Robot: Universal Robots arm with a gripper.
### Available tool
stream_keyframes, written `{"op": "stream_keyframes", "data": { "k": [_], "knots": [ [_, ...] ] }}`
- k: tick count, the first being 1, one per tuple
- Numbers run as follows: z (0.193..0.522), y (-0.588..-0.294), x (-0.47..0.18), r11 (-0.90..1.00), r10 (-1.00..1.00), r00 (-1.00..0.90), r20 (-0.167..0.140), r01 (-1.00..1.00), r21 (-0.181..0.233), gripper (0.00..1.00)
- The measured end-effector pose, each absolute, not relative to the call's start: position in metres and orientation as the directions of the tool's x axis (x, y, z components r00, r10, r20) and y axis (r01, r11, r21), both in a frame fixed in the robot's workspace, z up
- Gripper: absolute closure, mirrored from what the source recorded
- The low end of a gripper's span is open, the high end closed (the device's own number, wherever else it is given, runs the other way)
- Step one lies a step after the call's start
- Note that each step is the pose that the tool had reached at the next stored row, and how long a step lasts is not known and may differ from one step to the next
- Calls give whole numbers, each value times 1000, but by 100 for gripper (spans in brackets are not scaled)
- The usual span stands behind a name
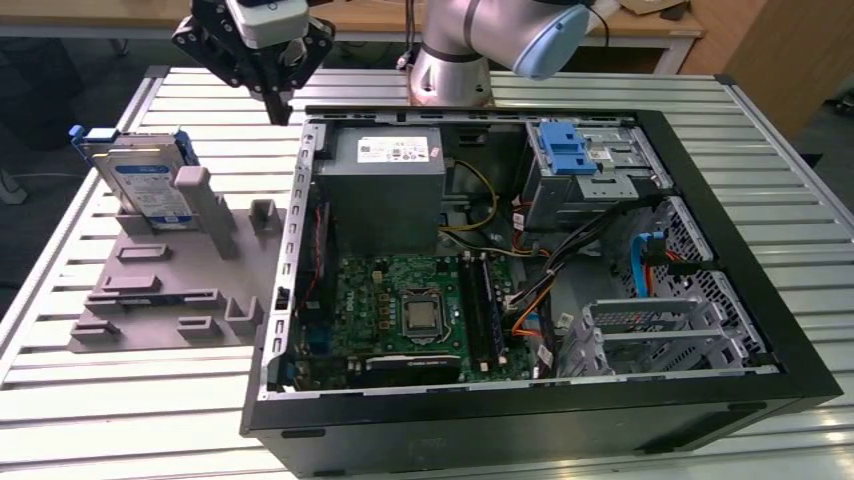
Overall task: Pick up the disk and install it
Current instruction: 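Reach for the disk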
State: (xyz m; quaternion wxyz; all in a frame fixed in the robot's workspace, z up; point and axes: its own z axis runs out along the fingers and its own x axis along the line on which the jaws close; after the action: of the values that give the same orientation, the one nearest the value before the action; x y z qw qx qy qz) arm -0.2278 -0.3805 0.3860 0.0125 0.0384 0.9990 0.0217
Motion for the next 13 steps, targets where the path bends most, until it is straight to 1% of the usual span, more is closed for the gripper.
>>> {"op": "stream_keyframes", "data": {
  "k": [13],
  "knots": [
    [385,-381,-236,996,77,-997,-23,76,44,89]
  ]
}}
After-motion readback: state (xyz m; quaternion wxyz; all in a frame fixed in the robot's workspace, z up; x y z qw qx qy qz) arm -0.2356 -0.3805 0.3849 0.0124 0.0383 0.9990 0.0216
